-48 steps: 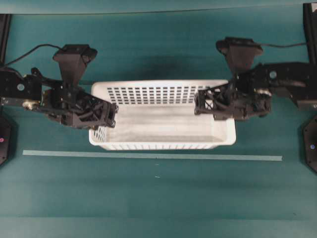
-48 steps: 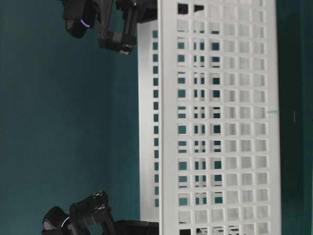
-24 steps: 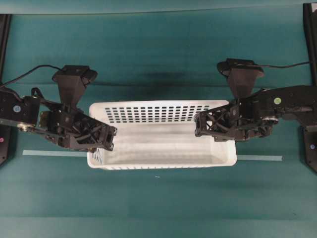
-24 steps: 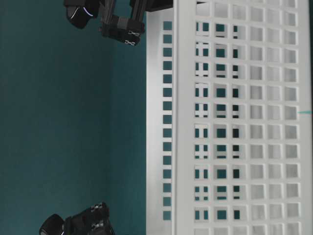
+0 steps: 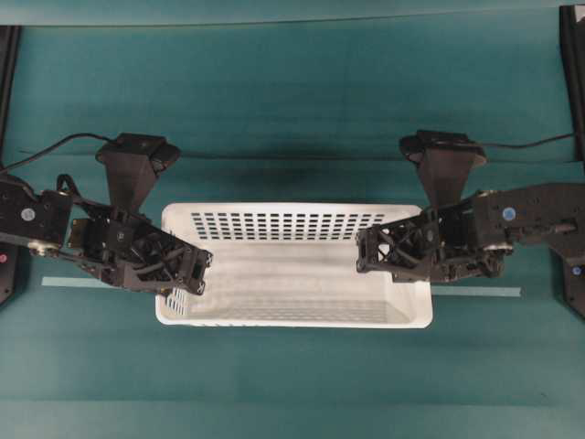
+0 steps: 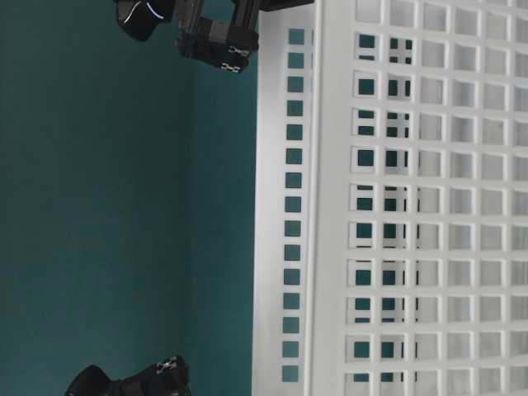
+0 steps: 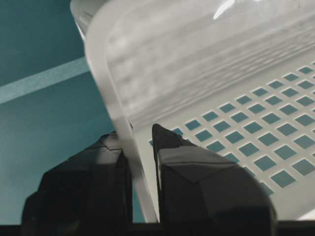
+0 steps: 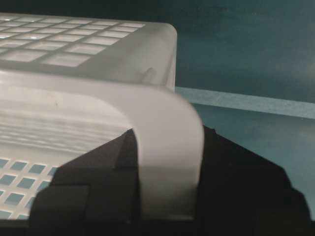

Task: Lift the white basket with both hands.
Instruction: 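Hold the basket raised with both grippers clamped on its rims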

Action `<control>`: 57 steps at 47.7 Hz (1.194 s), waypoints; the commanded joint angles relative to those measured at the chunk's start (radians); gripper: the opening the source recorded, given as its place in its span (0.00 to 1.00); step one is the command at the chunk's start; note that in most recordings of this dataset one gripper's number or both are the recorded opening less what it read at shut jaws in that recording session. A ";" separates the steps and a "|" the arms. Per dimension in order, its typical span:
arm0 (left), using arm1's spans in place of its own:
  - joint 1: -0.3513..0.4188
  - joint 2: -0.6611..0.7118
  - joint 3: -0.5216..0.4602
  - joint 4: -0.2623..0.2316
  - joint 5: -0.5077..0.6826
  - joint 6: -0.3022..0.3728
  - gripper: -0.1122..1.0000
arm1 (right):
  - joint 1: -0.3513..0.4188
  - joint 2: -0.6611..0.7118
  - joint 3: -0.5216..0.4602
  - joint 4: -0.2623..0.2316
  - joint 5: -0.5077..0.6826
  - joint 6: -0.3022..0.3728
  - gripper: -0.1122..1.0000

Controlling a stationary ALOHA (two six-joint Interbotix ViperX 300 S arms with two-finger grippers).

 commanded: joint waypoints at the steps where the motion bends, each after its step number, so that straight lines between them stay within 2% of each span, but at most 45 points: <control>1: -0.006 -0.008 -0.012 0.012 -0.009 0.009 0.14 | 0.029 0.008 -0.014 -0.018 -0.014 -0.008 0.25; 27: -0.020 0.012 0.020 0.011 -0.021 0.009 0.14 | 0.035 0.043 -0.008 -0.034 -0.037 -0.006 0.25; 36: -0.020 0.037 0.046 0.012 -0.064 0.009 0.14 | 0.041 0.071 -0.005 -0.034 -0.054 -0.006 0.25; 57: -0.018 0.057 0.041 0.012 -0.097 0.009 0.14 | 0.029 0.072 -0.002 -0.048 -0.054 -0.008 0.25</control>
